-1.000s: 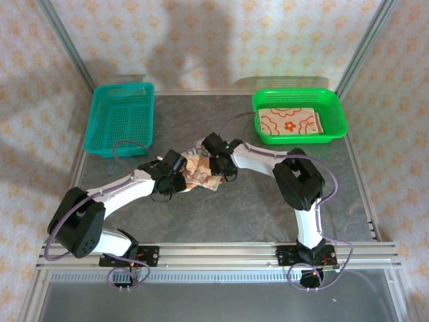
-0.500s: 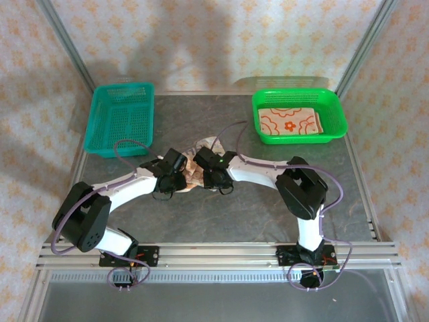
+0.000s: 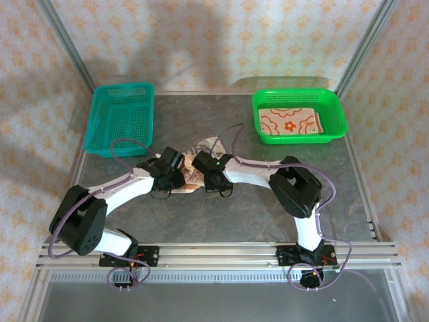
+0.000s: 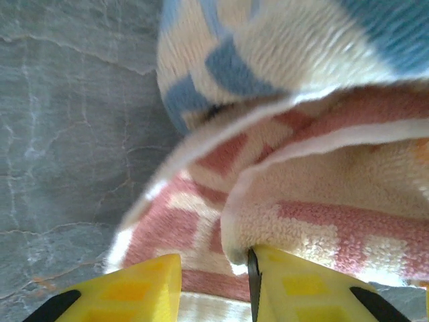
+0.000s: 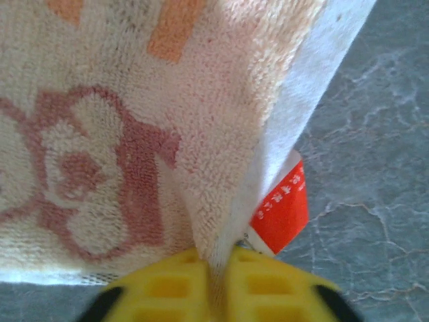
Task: Fold and stack the towels
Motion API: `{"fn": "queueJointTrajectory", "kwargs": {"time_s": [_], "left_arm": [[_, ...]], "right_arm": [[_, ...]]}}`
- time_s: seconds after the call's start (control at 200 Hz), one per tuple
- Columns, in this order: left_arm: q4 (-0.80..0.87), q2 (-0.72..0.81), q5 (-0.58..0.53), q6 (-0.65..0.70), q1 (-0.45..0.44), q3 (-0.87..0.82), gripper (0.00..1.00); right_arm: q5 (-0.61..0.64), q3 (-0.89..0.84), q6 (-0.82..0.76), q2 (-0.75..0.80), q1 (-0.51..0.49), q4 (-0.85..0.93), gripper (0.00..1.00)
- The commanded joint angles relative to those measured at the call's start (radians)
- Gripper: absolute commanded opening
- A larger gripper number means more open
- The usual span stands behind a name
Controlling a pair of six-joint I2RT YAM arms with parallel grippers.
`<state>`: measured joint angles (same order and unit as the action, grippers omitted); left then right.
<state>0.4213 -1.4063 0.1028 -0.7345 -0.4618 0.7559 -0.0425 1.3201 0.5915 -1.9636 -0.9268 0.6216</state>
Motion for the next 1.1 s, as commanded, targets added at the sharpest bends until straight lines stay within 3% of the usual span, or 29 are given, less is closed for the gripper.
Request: {"fn": "queueJointTrajectory", "kwargs": {"time_s": [0.0,0.26,0.756,1.096], "left_arm": [[0.005,0.023,-0.034,0.021,0.014,-0.027,0.31],[-0.065,-0.088,-0.032,0.025,0.018,-0.052,0.2],[-0.09,-0.182,-0.052,0.049,0.023,-0.032,0.2],[-0.017,-0.349,-0.126,0.15,0.07,0.18,0.19]], "right_arm": [[0.008,-0.044,0.005,-0.037,-0.009,0.006,0.0],[0.091,0.044,-0.028,0.115,0.018,0.107,0.0],[0.309,0.22,-0.126,0.384,0.148,0.321,0.0],[0.298,0.157,-0.108,0.477,0.171,0.319,0.0]]}}
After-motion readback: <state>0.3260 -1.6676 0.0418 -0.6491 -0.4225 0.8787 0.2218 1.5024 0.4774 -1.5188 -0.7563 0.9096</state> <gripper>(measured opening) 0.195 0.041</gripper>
